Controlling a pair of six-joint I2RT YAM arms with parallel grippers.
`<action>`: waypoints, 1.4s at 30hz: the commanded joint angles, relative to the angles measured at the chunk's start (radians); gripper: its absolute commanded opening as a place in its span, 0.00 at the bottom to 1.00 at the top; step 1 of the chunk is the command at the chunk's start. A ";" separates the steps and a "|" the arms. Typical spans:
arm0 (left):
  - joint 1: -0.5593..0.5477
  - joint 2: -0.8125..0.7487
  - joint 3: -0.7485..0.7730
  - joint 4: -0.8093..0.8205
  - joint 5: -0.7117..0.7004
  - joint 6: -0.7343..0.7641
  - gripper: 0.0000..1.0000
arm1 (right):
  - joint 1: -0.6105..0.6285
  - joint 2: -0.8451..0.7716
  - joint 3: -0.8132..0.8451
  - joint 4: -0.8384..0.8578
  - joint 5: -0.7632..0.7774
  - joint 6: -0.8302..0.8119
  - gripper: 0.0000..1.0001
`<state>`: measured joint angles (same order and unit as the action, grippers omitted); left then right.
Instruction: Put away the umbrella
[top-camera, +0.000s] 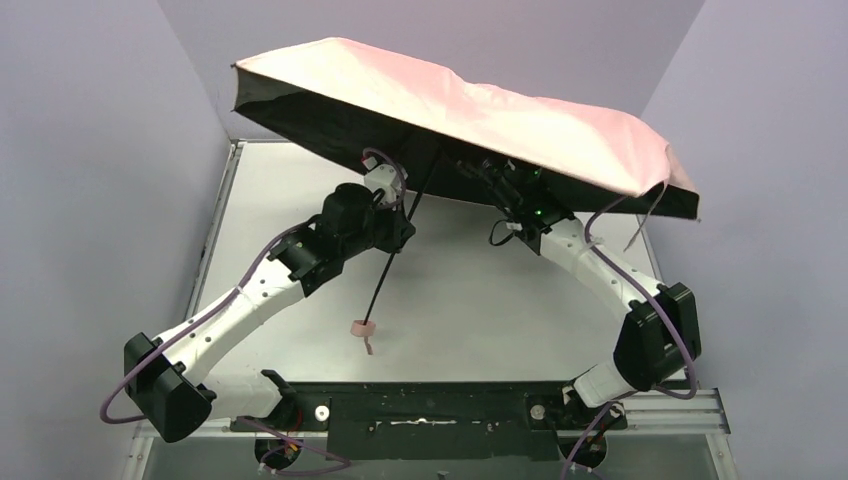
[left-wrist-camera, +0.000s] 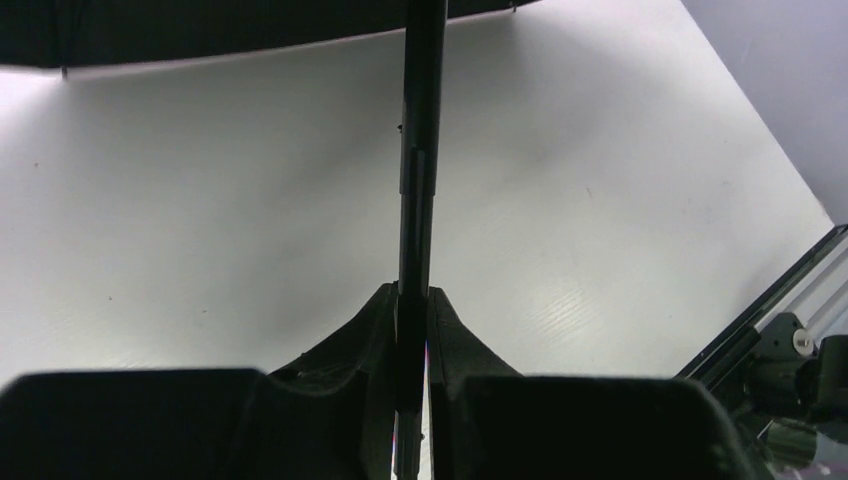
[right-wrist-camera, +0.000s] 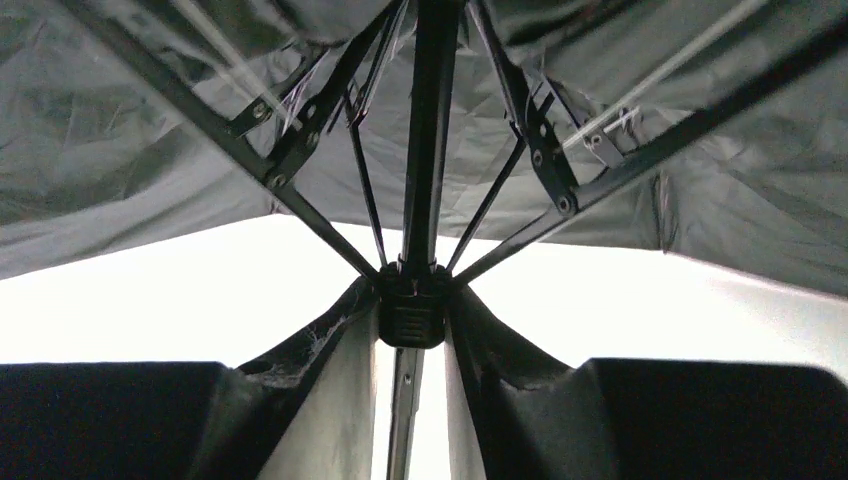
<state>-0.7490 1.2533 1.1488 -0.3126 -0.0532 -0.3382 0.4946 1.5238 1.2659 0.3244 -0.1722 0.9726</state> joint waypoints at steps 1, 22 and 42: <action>0.102 0.013 0.136 0.113 0.003 0.059 0.00 | 0.091 -0.068 -0.114 -0.023 0.005 -0.021 0.00; 0.119 0.063 0.186 0.164 -0.007 0.077 0.00 | 0.275 -0.117 -0.229 0.037 0.115 0.067 0.00; 0.025 -0.188 -0.138 -0.045 0.173 -0.024 0.67 | 0.002 -0.169 -0.230 0.155 0.099 0.236 0.00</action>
<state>-0.6811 1.1244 1.0470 -0.2958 0.0883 -0.3344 0.5182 1.4170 1.0256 0.3500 -0.0669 1.1881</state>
